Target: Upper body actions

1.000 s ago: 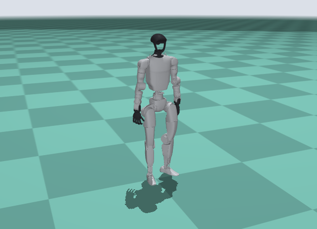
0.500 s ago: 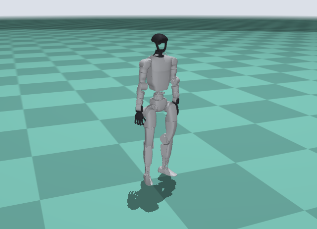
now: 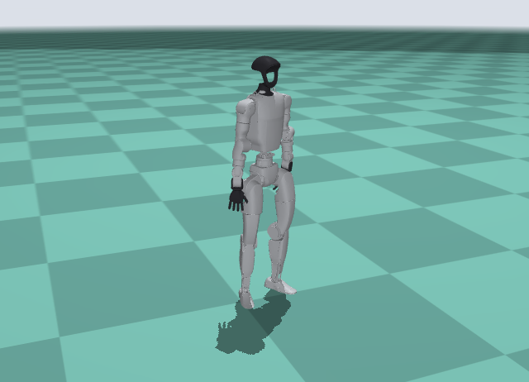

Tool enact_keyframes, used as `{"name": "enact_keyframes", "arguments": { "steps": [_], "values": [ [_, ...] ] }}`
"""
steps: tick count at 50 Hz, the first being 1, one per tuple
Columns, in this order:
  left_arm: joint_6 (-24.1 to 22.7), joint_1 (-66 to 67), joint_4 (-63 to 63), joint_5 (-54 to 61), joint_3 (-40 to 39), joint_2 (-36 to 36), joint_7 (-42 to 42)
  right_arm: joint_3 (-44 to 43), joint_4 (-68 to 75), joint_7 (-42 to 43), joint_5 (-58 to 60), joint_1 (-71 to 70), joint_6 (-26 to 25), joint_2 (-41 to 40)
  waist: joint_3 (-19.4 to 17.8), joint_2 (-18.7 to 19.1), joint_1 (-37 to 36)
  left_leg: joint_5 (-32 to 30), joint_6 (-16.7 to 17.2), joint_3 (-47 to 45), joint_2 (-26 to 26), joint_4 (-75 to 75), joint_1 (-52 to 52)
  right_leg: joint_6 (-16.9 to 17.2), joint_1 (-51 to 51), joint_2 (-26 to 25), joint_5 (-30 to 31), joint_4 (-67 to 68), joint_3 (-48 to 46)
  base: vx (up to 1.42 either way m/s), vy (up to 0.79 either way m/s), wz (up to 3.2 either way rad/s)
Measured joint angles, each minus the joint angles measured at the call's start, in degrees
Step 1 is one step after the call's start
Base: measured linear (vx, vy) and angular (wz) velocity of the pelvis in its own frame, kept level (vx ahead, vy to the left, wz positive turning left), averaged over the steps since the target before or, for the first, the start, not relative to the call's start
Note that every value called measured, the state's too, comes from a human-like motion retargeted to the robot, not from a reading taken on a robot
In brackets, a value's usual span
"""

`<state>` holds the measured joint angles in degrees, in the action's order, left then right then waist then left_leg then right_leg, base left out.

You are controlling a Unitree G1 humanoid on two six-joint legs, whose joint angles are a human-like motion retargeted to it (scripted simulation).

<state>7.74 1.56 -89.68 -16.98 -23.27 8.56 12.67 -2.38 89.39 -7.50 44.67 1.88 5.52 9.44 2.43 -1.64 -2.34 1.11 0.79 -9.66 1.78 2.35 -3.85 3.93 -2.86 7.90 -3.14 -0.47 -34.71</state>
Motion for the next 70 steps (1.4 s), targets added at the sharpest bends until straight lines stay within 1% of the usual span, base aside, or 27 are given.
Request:
{"name": "enact_keyframes", "arguments": {
  "steps": [11, 22, 25, 31, 40, 53, 64, 70],
  "values": [
    [-0.64, 0.19, -0.85, -0.46, 1.01, 0.05, -0.46, -0.05, -0.33, 0.02, 0.03, 0.00, 0.05, 0.16, -0.03, 0.23, 0.40, 0.06, 0.08, 0.79, -0.07, 0.02, 0.03, -0.04, -0.28, -0.25, -0.26, -0.08, -0.69, -0.01, 0.00, 0.04],
    [-0.86, 0.44, -0.69, 0.37, 0.64, 0.17, -0.67, -0.32, -0.45, -0.23, 0.28, -0.29, -0.17, -0.74, -0.13, 0.30, 0.48, 0.23, 0.02, -4.21, -1.39, -0.63, 1.21, -0.93, 1.00, -1.65, 0.27, -0.05, 4.59, 0.04, -0.09, -0.40],
    [-0.84, 0.40, -0.66, 0.46, 0.82, 0.22, -0.60, -0.74, -0.39, -0.18, 0.48, -0.31, -0.47, -0.82, 0.41, 0.60, 3.12, 0.78, 0.16, -3.36, -1.47, -0.71, 1.49, -0.91, 1.33, -1.77, 0.24, 0.02, 3.82, 0.05, -0.11, 0.09],
    [-0.77, 0.18, -0.39, 0.67, 0.81, -0.06, -0.52, -1.39, 0.18, -0.05, 0.40, -0.18, -0.96, -0.59, 1.69, 1.29, 5.26, 1.31, 0.25, -5.10, -1.94, -0.85, 1.50, -1.06, 2.71, -2.09, 0.47, 0.31, 5.74, 0.03, -0.11, -0.23],
    [-1.07, -0.39, 1.16, 0.60, 1.19, -0.12, -0.15, -2.38, 1.20, 0.39, 0.11, -0.15, -2.13, -0.86, 2.81, 1.75, 7.20, 2.04, 0.40, -7.62, -2.52, -1.17, 2.39, -1.35, 3.86, -2.63, 0.73, 0.65, 8.44, -0.02, -0.14, -0.26],
    [-1.17, -0.56, 0.95, 0.47, 1.21, 0.24, -0.06, -2.63, 1.55, 0.07, 0.29, -0.08, -2.07, -1.87, 3.95, 1.45, 9.46, 2.46, 0.54, -9.12, -3.15, -1.47, 2.97, -1.49, 4.50, -3.31, 0.77, 0.86, 10.09, -0.04, -0.10, -0.09],
    [-0.96, 0.08, 0.53, 0.08, 0.92, -0.05, 0.14, -2.53, 1.35, 0.00, -0.20, -0.33, -1.89, -1.56, 3.91, 1.79, 8.76, 2.50, 0.48, -9.44, -3.14, -1.21, 2.71, -1.51, 4.53, -3.30, 0.67, 0.86, 10.54, 0.01, 0.02, 0.00],
    [-0.83, -0.15, 1.35, 1.45, -0.29, -0.78, -0.09, -2.59, 1.65, 0.45, -0.23, 0.34, -1.88, -1.31, 3.82, 1.57, 7.15, 2.07, 0.31, -7.57, -2.71, -0.55, 1.37, -1.10, 3.90, -2.57, 0.10, 0.83, 8.72, 0.03, 0.09, 0.28]
  ]
}}
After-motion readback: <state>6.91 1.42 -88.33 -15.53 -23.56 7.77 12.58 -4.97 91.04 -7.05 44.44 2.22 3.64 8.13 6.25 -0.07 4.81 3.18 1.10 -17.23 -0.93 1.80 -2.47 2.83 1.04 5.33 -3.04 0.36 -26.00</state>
